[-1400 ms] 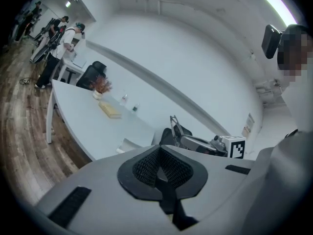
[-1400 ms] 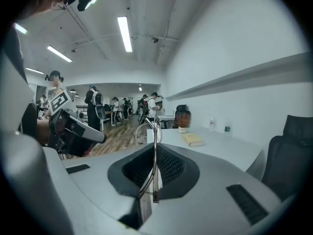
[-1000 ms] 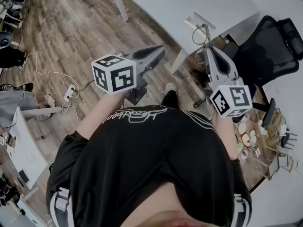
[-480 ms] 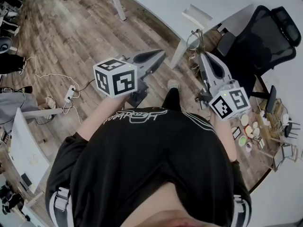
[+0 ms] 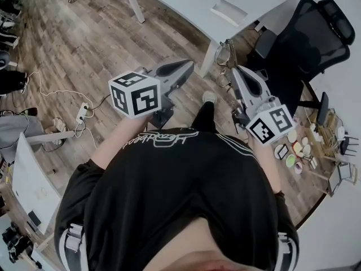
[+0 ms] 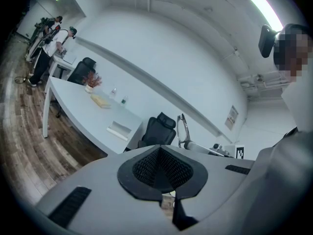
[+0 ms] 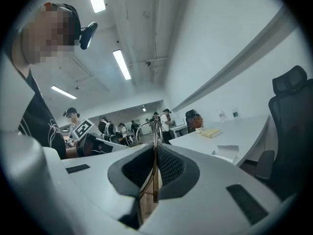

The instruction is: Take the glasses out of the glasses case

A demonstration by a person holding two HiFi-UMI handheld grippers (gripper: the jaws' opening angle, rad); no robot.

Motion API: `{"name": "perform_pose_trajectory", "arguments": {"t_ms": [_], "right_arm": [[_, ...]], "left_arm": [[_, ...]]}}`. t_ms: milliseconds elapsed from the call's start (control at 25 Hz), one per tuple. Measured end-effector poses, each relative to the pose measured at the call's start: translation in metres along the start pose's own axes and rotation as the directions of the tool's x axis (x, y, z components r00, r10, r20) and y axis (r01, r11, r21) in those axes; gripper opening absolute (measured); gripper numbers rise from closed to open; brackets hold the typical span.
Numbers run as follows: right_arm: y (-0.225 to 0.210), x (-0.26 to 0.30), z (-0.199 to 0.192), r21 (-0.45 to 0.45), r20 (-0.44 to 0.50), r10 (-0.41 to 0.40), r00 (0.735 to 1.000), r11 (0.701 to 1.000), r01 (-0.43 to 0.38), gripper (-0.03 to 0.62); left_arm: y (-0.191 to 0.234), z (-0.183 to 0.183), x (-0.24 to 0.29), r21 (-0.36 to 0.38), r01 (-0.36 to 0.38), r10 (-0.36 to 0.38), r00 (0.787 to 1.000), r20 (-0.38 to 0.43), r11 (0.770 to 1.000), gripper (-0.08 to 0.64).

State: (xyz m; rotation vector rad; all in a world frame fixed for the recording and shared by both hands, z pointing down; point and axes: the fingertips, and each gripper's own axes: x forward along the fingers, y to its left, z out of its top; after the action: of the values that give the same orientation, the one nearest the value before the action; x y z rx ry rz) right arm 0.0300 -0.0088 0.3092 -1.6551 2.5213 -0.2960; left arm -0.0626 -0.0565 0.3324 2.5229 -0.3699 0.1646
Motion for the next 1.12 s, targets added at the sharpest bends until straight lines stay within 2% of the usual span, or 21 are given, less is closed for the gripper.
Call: {"name": "perform_pose_trajectory", "arguments": {"t_ms": [1120], "right_arm": [[-0.005, -0.003, -0.010, -0.002, -0.014, -0.006, 1.000, 1.000, 0.006, 0.020]], "left_arm": [[-0.010, -0.006, 0.011, 0.016, 0.026, -0.026, 1.000, -0.014, 1.000, 0.006]]}}
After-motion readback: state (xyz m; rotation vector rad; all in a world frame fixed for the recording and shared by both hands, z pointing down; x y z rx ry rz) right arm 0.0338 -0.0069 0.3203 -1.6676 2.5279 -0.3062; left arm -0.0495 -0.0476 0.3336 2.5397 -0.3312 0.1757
